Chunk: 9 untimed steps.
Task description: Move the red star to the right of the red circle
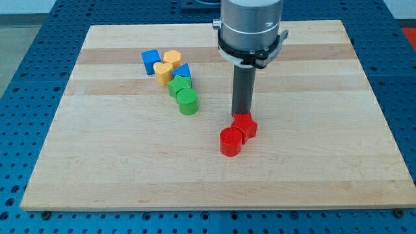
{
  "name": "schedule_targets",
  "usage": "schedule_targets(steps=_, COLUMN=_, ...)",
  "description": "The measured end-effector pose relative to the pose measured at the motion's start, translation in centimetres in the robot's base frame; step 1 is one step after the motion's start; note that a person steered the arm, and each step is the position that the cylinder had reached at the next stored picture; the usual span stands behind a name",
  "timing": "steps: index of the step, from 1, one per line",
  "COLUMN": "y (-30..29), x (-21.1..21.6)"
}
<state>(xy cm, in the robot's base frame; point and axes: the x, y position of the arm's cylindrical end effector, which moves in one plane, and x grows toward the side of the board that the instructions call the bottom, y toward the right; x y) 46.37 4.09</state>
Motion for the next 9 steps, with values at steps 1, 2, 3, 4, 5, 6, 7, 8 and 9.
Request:
schedule_targets(steps=1, y=-2.0, x=-1.4)
schedule_targets(steps=2, y=-4.8, x=-0.7)
schedule_targets(steps=3, y=-5.9, x=-0.6)
schedule_targets(steps=4, y=-5.8, x=-0.4)
schedule_targets(steps=5, y=-1.7, x=-0.2)
schedule_targets(steps=6, y=2.7, x=1.1)
schedule_targets(steps=7, y=5.1, x=2.4)
schedule_targets(steps=8, y=6.4, x=2.7)
schedule_targets(steps=9, y=5.0, x=3.1)
